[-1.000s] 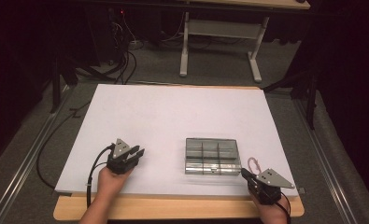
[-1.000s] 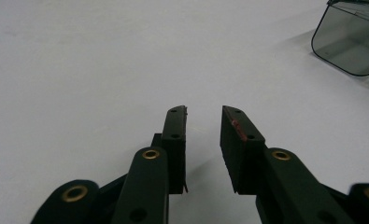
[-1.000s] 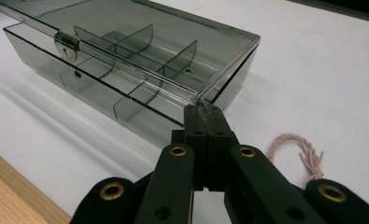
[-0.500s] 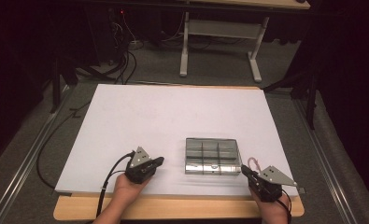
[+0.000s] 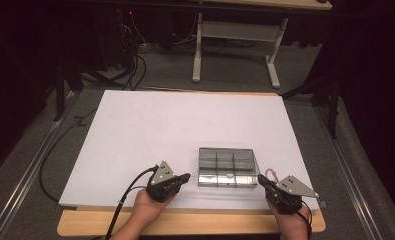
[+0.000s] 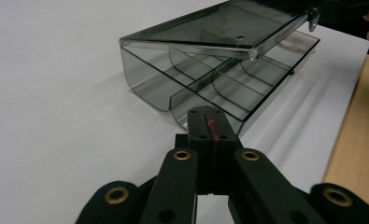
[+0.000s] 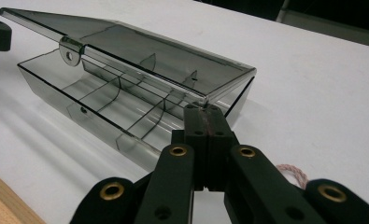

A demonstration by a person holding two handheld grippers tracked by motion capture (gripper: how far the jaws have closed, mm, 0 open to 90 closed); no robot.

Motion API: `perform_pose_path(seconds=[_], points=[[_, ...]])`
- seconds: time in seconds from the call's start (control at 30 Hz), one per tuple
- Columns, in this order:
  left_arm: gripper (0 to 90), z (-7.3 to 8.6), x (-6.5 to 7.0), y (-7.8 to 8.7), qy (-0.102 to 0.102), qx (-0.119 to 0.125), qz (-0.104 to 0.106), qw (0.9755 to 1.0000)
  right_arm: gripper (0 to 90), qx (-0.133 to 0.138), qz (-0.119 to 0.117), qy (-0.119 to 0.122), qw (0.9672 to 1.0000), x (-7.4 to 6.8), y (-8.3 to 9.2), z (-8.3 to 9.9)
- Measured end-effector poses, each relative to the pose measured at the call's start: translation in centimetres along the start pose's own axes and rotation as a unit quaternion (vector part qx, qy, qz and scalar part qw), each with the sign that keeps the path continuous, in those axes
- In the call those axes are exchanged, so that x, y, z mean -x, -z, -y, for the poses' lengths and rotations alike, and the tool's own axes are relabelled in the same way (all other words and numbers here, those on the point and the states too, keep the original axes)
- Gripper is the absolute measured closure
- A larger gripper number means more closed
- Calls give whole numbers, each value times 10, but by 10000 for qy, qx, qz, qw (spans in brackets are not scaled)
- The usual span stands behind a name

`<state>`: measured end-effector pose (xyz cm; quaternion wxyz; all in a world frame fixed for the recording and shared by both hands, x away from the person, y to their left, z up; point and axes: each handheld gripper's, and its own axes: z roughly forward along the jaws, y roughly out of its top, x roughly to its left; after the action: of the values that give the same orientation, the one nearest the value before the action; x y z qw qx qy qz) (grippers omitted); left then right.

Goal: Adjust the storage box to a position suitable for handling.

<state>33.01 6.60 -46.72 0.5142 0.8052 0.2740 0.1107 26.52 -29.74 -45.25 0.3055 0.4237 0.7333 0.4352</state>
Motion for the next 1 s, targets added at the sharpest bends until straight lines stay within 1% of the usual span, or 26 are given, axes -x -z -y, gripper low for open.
perform_pose_path(seconds=[0.1,0.27,0.33,0.47,0.53,0.57,0.77,1.0], points=[[900,-3,3,-3,-28,16,68,10000,900,6,-34,-9,10000,0,-2,-1],[900,-7,7,-11,-17,20,152,9999,900,37,-105,-47,9999,1,-6,-3],[900,-9,8,-12,14,85,195,9998,900,51,-128,-38,9999,0,-7,-4],[900,-16,11,-15,8,179,247,9995,900,52,-151,-32,9999,0,-8,-4],[900,-19,12,-19,-36,229,298,9993,900,53,-155,-35,9999,0,-8,-4],[900,-20,13,-19,-2,201,292,9994,900,57,-156,-38,9999,1,-8,-4],[900,-25,15,-24,-52,228,326,9992,900,62,-180,-90,9998,1,-9,-3],[900,-33,14,-25,-17,294,303,9991,900,-74,-248,-101,9996,0,-11,4]])
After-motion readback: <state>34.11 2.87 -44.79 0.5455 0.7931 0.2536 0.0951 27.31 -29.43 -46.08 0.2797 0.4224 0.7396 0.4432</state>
